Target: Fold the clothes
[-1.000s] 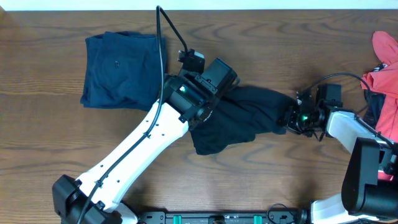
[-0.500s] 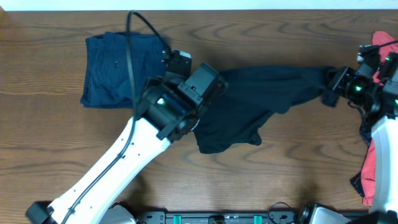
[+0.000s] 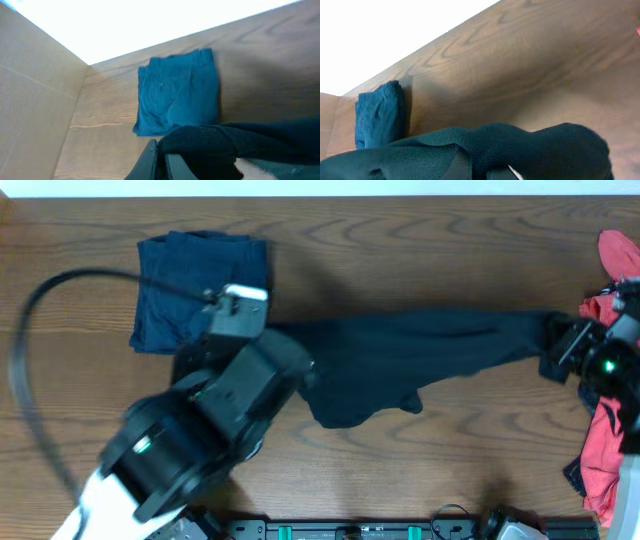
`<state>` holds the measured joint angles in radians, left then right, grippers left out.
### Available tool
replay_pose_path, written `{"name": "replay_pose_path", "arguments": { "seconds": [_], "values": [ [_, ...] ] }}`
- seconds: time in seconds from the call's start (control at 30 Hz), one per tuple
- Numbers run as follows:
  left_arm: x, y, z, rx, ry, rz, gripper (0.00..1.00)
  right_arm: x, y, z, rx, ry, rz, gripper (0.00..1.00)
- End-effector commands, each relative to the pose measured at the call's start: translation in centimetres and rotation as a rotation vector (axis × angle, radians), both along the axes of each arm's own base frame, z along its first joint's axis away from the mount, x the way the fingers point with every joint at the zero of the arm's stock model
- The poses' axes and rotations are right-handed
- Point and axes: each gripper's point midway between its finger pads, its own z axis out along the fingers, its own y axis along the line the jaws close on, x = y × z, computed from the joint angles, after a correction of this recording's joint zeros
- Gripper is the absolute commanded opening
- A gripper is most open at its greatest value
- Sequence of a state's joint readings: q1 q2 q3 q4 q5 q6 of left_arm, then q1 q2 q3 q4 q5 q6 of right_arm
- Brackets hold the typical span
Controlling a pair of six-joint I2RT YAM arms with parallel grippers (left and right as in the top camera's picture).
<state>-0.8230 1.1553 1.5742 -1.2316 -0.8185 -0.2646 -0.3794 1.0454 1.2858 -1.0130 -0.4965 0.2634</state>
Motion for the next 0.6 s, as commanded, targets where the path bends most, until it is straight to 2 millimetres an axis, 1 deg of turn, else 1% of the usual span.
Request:
{"name": "replay_pose_path", "arguments": {
  "seconds": [0.0,0.07,0.17,0.3,0.4,0.47,0.53,0.57],
  "values": [
    [-0.1,0.3,1.2,-0.015,-0.035,0.008,0.06,-0.5,-1.5,-1.7,-0.034,0.091,-0.081,0.0],
    [0.3,-0.4,0.5,-0.01,-0.01,-0.004,0.06,-0.7,-2.3,-3.1,-0.062,0.156,-0.112,0.01],
    [1.5,-2.4,-1.7,0.013,0.053,-0.028,0.06,-0.1,-3.1,-5.2,-0.07,0.231,-0.131,0.01],
    [3.7,-5.1,-5.9,0.112,0.17,-0.039,0.06,1.7,-3.8,-8.5,-0.046,0.316,-0.126,0.01],
    [5.2,-6.8,-9.1,0.183,0.243,-0.038,0.05,3.1,-4.4,-11.4,-0.022,0.394,-0.119,0.01],
    [6.2,-8.2,-11.6,0.217,0.294,-0.044,0.06,4.1,-4.7,-13.7,-0.006,0.45,-0.112,0.01],
    [7.2,-9.3,-13.8,0.249,0.328,-0.044,0.06,5.1,-5.0,-16.0,0.015,0.494,-0.104,0.06],
    [7.5,-9.6,-14.8,0.264,0.343,-0.043,0.06,5.5,-5.1,-16.8,0.019,0.506,-0.103,0.12]
  ]
}}
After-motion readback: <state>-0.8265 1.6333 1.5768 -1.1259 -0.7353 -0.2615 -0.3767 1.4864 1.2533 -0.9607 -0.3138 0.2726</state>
